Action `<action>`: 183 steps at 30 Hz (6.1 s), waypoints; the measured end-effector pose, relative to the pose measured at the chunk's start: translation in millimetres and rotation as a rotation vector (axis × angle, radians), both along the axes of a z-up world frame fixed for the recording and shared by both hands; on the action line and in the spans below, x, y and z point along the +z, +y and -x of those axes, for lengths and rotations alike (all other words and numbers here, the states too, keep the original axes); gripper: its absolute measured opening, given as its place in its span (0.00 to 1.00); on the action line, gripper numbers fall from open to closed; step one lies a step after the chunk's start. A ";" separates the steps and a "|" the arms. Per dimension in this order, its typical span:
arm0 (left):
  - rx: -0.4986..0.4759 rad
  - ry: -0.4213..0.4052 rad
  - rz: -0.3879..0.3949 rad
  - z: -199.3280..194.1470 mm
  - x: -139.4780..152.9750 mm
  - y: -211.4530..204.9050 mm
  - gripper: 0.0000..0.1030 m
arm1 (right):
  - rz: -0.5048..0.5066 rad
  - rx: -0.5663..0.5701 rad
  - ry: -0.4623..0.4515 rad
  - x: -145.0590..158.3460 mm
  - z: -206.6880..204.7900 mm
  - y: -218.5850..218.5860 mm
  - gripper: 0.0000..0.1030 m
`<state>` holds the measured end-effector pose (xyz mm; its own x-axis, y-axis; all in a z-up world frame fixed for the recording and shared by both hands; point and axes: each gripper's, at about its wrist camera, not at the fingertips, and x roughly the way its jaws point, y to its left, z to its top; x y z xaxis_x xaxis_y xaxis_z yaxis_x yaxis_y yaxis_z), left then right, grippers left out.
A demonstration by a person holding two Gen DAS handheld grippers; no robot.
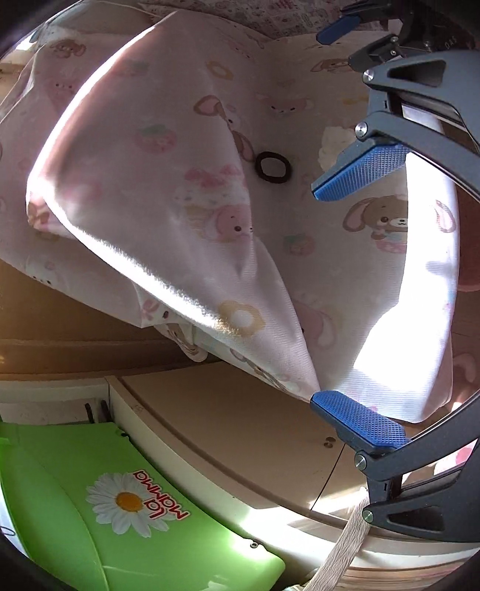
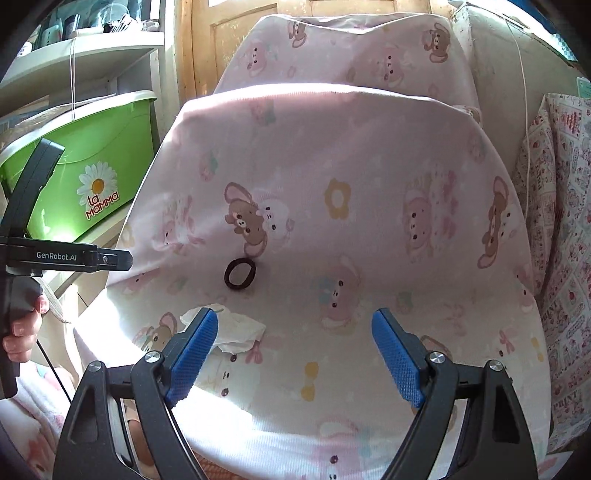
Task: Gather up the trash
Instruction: 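Move both tools back up toward the hair tie and tissue on the seat, then grasp the crumpled white tissue with the right tool, then grasp the black hair tie with the left tool while the right tool holds the tissue, then carry the hair tie and tissue in both tools over the wastebasket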
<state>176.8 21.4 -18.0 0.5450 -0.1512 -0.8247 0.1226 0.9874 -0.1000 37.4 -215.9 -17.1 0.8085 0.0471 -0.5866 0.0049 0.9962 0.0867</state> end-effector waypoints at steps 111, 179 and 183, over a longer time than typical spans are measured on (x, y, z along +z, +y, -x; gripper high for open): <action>-0.190 -0.213 -0.018 88.3 33.9 -71.9 0.05 | -0.016 -0.014 0.094 -8.1 26.1 -27.0 0.14; -0.131 0.504 0.000 194.3 -148.5 -75.8 0.05 | -0.184 0.144 0.634 -162.3 91.6 20.3 0.16; -0.145 0.492 0.011 186.8 -154.0 -81.6 0.05 | -0.200 0.101 0.674 -185.4 81.5 10.4 0.16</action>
<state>-10.0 -60.2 -172.0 0.0653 -0.2063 -0.9763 0.1944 0.9623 -0.1903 -44.0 -205.6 -202.5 0.2584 0.2619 -0.9299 0.0309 0.9598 0.2789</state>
